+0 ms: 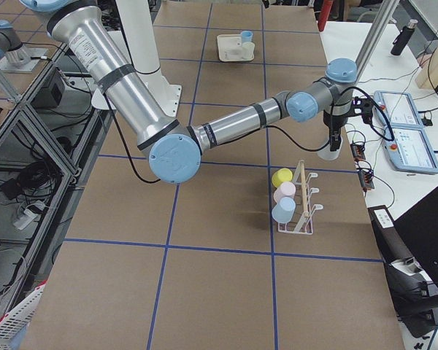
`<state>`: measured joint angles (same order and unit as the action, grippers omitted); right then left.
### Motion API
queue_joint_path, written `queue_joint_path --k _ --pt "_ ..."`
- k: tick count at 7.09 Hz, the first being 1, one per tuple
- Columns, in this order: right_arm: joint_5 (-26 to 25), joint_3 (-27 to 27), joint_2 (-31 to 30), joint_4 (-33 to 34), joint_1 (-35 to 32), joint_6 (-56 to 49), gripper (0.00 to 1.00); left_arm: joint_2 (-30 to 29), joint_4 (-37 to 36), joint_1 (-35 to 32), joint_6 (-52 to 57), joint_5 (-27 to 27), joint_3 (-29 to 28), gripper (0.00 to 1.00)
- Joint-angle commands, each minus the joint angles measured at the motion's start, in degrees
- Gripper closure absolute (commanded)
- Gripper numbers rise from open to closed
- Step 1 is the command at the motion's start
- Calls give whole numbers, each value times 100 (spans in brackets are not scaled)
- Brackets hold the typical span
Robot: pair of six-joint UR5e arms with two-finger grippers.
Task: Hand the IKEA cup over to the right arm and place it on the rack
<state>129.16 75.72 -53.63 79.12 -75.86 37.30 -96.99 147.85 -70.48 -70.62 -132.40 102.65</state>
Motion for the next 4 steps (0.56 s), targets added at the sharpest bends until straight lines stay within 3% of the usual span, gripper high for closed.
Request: queue_joint_path --k 1,4 --pt "189 -153 -60 -2 -35 -56 90 40 -2 8 4 4 27 0" --pt "171 -312 -121 -20 -34 -364 89 31 -11 17 -5 13 53 0"
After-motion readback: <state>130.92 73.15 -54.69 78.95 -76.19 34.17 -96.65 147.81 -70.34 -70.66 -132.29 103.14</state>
